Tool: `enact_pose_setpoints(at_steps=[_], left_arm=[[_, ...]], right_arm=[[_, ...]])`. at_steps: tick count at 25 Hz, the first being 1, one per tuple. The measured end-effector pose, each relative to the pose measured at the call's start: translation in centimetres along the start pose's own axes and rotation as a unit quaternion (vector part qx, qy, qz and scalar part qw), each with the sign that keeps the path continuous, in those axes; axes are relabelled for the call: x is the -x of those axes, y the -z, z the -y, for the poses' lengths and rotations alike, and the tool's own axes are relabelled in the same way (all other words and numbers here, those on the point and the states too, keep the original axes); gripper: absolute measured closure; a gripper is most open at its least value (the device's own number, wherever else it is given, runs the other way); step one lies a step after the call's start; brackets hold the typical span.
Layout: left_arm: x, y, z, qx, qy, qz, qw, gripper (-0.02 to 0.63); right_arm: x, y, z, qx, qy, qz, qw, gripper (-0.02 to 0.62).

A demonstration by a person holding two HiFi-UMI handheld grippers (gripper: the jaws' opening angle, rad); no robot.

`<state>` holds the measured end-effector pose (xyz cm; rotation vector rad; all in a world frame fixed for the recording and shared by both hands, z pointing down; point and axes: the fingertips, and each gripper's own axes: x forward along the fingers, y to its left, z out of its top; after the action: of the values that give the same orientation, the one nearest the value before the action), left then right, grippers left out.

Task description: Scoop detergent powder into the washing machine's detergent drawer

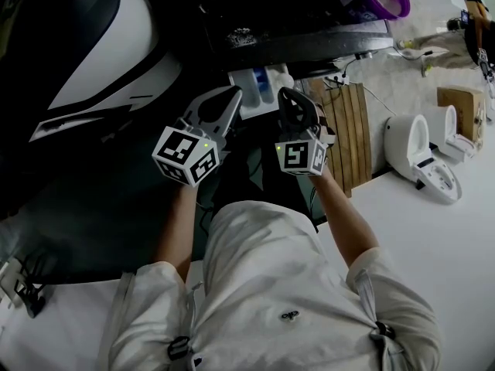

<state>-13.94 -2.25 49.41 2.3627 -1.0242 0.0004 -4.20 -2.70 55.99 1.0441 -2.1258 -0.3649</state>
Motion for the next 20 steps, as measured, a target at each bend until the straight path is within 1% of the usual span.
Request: enact_pose_setpoints(at_steps=[5,10,11,14,15,20], left_arm=[[0.2,0.0,-0.1,0.000,-0.001,0.001,1.0000,0.584],[0.1,-0.1,0.4,-0.002,0.002,0.000,1.0000,0.584],[0.1,-0.2,0.5,-0.003,0.003,0.001,1.0000,0.584],[0.1,-0.5,0.8,-0.007,0.004,0.002,1.0000,0.584],[0.2,-0.5,0.9,-0.008,0.004,0.002,1.0000,0.584],[0.3,-0.6,1.2,-0.015,0.001,0.001,0.9999,0.584]], right_arm=[[0.2,0.2,0.4,-0.004,0.011,0.007,1.000,0.583],[0.7,-0.7,1.1,-0.007,0.022,0.013,1.000,0.583],[0.7,-0.7,1.1,-0.009,0.021,0.012,1.000,0.583],[0.0,0.3,-0.2,-0.031,-0.022,-0.007,0.999,0.583],[-0.1,0.5,-0.4,-0.035,-0.028,-0.009,0.999,0.583],[0.5,0.3,0.2,-0.035,-0.018,0.005,0.999,0.583]])
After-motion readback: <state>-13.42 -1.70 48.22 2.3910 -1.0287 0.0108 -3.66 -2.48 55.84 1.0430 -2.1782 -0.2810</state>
